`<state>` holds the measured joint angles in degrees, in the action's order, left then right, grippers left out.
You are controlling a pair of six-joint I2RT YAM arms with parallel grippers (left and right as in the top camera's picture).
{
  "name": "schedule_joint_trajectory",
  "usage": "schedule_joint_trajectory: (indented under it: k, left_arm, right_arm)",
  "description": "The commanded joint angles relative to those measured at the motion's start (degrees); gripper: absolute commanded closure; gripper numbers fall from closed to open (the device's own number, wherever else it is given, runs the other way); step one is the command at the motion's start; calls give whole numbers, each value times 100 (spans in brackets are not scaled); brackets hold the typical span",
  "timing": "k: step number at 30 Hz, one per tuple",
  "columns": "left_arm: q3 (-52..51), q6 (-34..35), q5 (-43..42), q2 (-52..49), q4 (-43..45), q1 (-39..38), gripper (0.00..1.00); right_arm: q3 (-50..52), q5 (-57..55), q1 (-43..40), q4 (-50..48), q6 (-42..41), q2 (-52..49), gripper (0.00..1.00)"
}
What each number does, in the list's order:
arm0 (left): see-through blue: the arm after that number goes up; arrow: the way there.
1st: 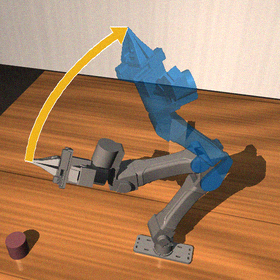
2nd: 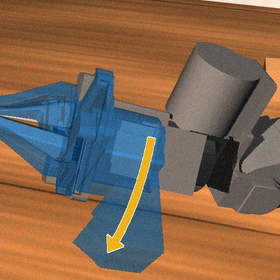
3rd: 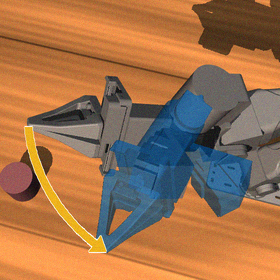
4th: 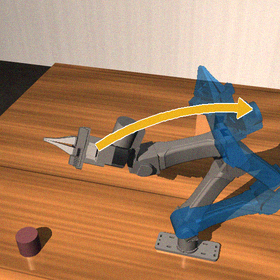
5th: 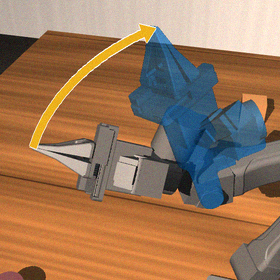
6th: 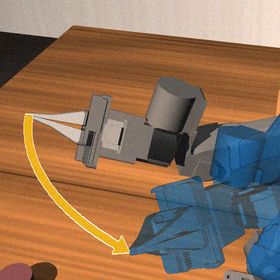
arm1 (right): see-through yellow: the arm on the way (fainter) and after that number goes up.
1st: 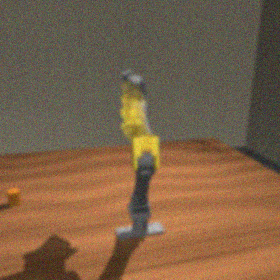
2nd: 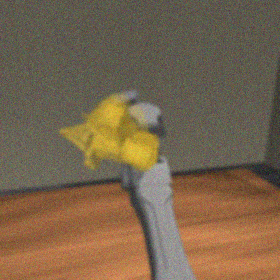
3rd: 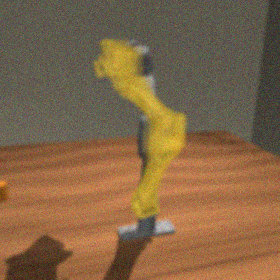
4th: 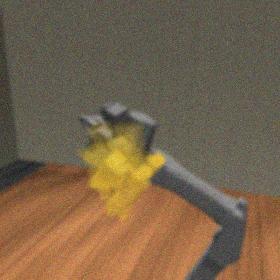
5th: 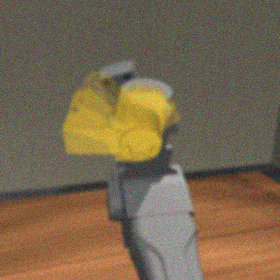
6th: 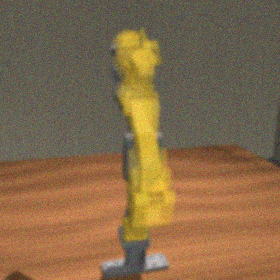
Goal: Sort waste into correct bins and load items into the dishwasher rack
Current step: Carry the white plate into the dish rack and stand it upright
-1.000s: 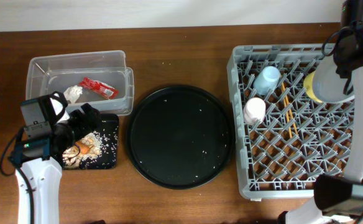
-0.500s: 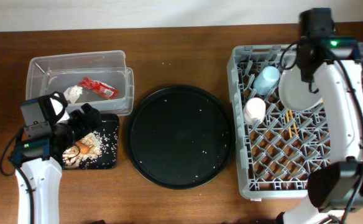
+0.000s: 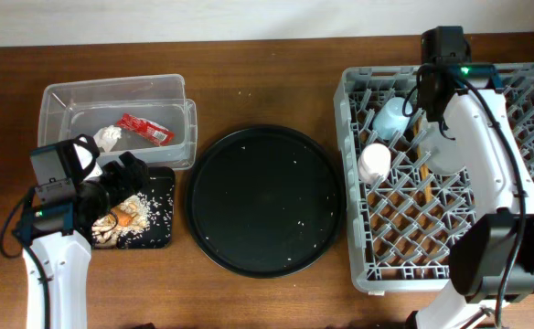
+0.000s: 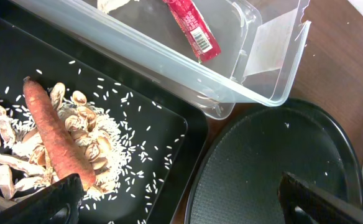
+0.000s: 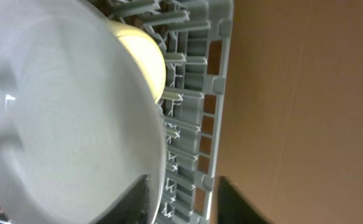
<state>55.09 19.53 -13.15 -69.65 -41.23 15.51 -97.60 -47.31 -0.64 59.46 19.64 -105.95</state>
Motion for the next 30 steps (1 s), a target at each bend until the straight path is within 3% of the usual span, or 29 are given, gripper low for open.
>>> schedule_joint_trajectory:
  k: [1, 4, 6, 9, 10, 11, 23, 27, 30]
  left_arm:
    - [101, 37, -44, 33, -4, 15, 1]
    - [101, 39, -42, 33, -4, 15, 1]
    - [101, 37, -44, 33, -4, 15, 1]
    - [101, 37, -42, 33, -4, 15, 1]
    - [101, 37, -44, 33, -4, 15, 1]
    - [101, 37, -44, 33, -4, 15, 1]
    - [101, 37, -42, 33, -4, 15, 1]
    - [101, 37, -44, 33, -4, 15, 1]
    - [101, 37, -44, 33, -4, 15, 1]
  right_arm:
    - [-11, -22, 173, -37, -33, 15, 25]
    - [-374, -267, 382, -39, -37, 260, 12]
    - [-603, 46, 579, -31, -201, 511, 9]
    - [-660, 4822, 1091, 44, -560, 850, 2]
    - [-660, 5899, 1163, 22, -557, 820, 2]
    - [-658, 6231, 1196, 28, -557, 815, 2]
    - [-643, 6170, 1189, 31, -555, 866, 2]
    - [-643, 6170, 1189, 31, -555, 1582, 2]
    - [-643, 6168, 1189, 9, -553, 2949, 2]
